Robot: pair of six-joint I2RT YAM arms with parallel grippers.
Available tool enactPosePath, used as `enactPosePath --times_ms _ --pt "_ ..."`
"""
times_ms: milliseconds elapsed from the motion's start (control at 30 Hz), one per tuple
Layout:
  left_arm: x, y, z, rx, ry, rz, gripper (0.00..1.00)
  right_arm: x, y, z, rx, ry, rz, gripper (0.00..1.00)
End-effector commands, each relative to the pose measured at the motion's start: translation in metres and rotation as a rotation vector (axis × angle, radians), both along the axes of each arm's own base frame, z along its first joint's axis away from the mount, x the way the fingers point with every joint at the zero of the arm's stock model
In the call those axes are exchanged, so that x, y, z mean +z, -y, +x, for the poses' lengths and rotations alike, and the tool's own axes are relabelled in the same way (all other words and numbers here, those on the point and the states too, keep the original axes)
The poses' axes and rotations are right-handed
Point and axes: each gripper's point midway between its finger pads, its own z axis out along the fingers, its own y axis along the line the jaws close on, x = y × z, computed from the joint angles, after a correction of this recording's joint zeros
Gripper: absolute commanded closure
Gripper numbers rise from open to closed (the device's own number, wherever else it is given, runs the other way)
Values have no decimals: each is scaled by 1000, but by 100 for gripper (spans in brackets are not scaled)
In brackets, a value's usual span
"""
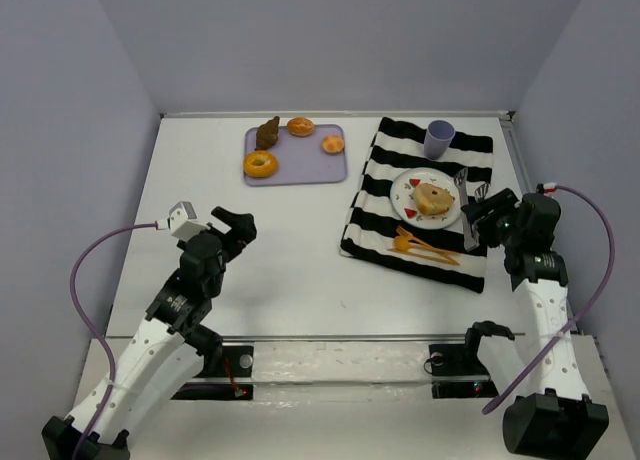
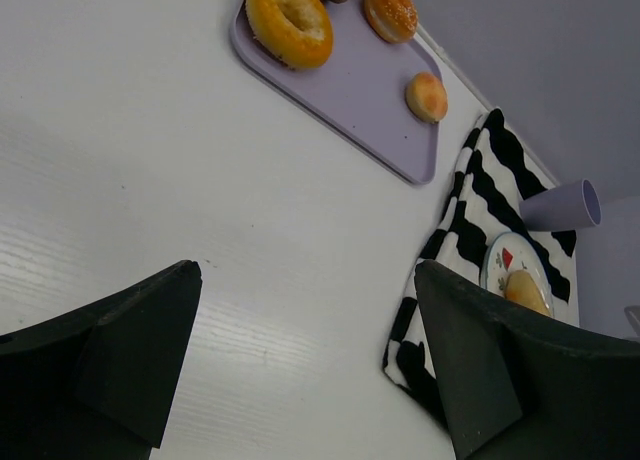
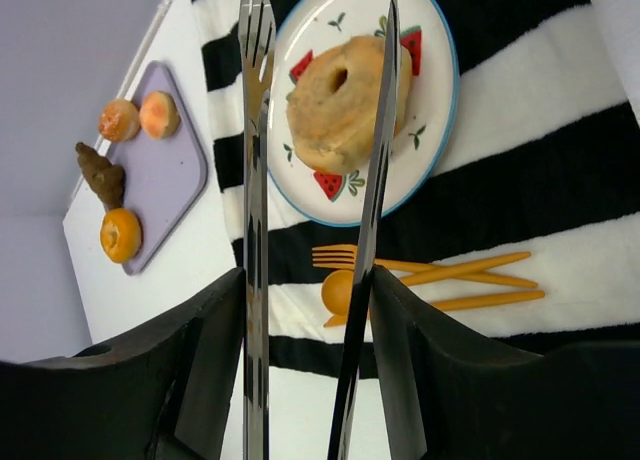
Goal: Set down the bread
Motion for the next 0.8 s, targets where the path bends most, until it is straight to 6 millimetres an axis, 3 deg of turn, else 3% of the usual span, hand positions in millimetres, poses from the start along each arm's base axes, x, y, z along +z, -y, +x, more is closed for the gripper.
enactPosePath --times_ms 0,133,267,300,333,367,400,433,500,533,567,633,667,700,733,767 --pt "3 -2 3 14 23 6 1 53 -6 8 120 137 -104 46" --pt "6 -3 3 19 29 3 1 95 -67 2 465 330 -107 49" --pt "8 -2 3 12 30 5 1 95 -102 0 541 347 -186 48" --pt "10 -1 3 9 35 2 1 95 -132 -8 634 361 -182 48" --pt "10 -2 2 10 34 4 1 84 -142 -2 641 333 -202 48" --pt "11 -2 2 12 35 2 1 82 -174 -12 734 353 -206 48" --pt "12 -3 2 15 34 4 1 75 -188 -11 755 340 -221 48" --pt "12 -4 1 18 33 4 1 53 -197 0 733 277 -280 48" --pt "13 -6 0 29 34 3 1 38 -233 -6 784 249 -337 48" --pt "12 -7 0 33 30 5 1 37 -234 6 710 231 -379 48" --pt "13 -8 0 38 31 2 1 9 -246 11 721 156 -418 48" --pt "11 -9 -1 40 26 4 1 -1 -269 12 723 132 -446 48" --pt "11 -9 -1 43 25 2 1 -24 -275 19 696 74 -483 48" --pt "11 -9 -1 43 25 2 1 -17 -281 17 690 91 -474 48" --pt "11 -10 -1 45 24 4 1 -40 -291 17 702 45 -505 48" --pt "10 -10 -2 46 22 4 1 -43 -290 25 650 33 -511 47"
